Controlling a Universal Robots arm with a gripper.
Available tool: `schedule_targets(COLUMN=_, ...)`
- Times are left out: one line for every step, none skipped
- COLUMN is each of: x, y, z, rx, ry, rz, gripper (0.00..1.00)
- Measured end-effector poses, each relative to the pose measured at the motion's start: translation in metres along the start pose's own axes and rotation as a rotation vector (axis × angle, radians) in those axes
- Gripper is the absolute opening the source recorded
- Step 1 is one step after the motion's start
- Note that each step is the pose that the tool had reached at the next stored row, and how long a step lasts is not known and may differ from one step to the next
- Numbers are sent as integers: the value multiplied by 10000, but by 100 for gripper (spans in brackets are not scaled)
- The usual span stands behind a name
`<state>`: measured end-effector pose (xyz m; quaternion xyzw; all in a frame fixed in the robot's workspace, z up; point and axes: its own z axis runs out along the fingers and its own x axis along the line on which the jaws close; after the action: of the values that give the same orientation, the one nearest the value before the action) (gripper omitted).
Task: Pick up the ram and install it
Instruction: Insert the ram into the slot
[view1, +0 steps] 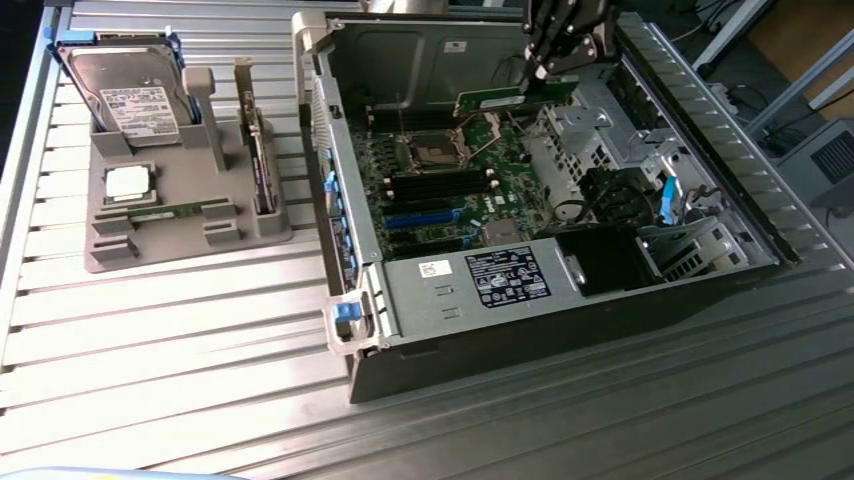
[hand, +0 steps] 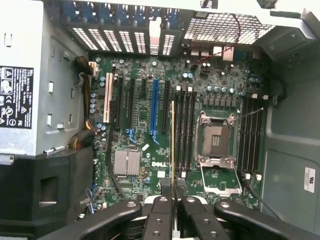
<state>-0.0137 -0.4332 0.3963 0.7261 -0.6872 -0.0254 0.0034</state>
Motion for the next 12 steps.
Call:
schedule_targets(x=-2, y=-5, z=6, rx=0, ry=24, rz=37, gripper=13)
schedule_targets(x=-7, y=-11, z=12, rx=-2, ry=59, rz=42, gripper=13)
schedule_targets(x=-16, y=-13, z=18, rx=-4, ry=80, rz=44, gripper=13)
schedule_targets(x=-24, y=-14, z=23, rx=-3, ry=89, rz=44, gripper=13)
schedule_targets(x=-47, y=-16, z=34, rx=-5, ry=121, rz=46, gripper=13)
schedule_targets(x=-69, y=-17, z=46, rx=-6, ry=133, rz=46, gripper=13)
schedule_targets(x=-85, y=-18, z=55, rx=-5, ry=135, rz=47, gripper=13)
schedule_targets(x=-90, y=-15, z=72, rx=-5, ry=134, rz=46, gripper=13)
schedule_targets(x=-91, y=-3, z=88, rx=-6, ry=136, rz=47, gripper=13)
schedule_targets(x=-91, y=4, z=102, rx=-5, ry=135, rz=47, gripper=13)
schedule_targets(x=-90, y=11, z=120, rx=-5, ry=135, rz=46, gripper=13)
schedule_targets(x=-90, y=26, z=162, rx=-5, ry=135, rz=51, gripper=13)
